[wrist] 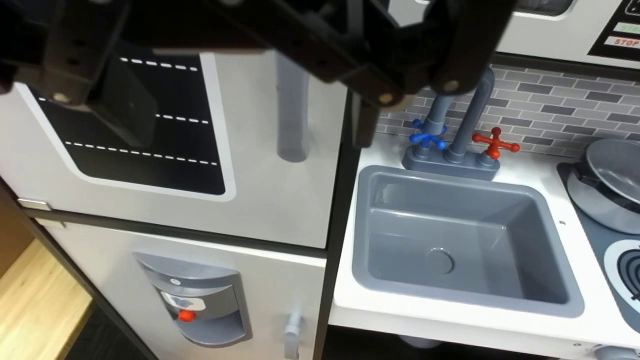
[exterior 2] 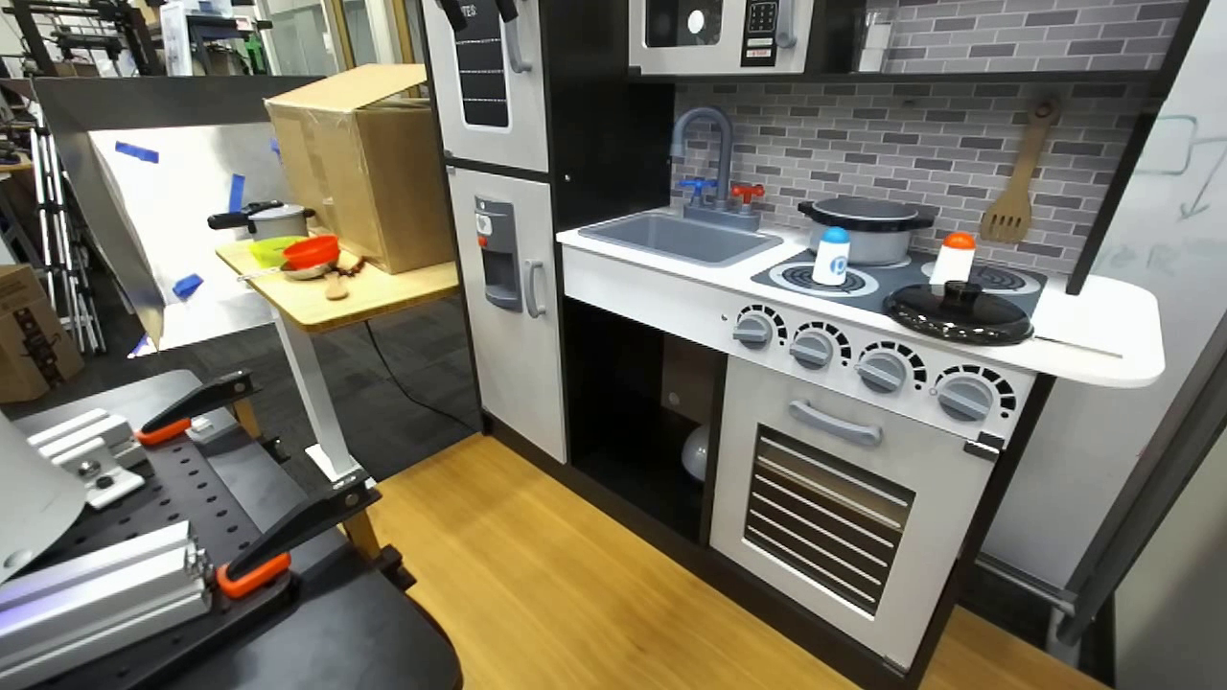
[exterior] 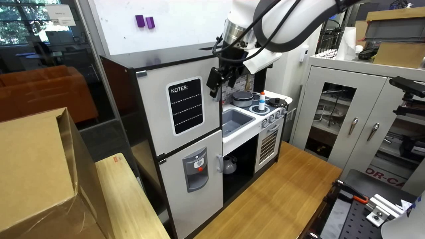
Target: Open the top compartment of the refrigerator
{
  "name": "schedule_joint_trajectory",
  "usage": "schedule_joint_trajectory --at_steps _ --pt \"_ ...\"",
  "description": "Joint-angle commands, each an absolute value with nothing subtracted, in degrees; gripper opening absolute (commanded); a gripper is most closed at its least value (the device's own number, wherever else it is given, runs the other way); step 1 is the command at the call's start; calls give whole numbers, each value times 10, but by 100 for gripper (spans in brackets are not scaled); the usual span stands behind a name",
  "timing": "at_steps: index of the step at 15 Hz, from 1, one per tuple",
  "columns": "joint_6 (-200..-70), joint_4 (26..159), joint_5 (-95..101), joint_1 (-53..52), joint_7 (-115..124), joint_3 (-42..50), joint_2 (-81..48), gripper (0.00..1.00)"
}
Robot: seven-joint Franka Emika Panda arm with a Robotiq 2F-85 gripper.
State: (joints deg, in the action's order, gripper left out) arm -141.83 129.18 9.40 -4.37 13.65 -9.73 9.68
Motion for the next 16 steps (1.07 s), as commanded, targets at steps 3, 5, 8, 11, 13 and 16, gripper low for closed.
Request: schedule_joint_trajectory --at_steps 3,5,8,11,13,16 --pt "-1398 1256 122 -42 165 -101 72 100" --pt "-1416 1274 107 -47 150 -96 83 100" --pt "-1416 1275 107 -47 150 -96 83 100" --pt "-1416 1275 107 -47 150 -96 83 100" --pt "-1416 1275 107 -47 150 -96 83 100" --pt "-1416 1275 107 -47 150 -96 83 100"
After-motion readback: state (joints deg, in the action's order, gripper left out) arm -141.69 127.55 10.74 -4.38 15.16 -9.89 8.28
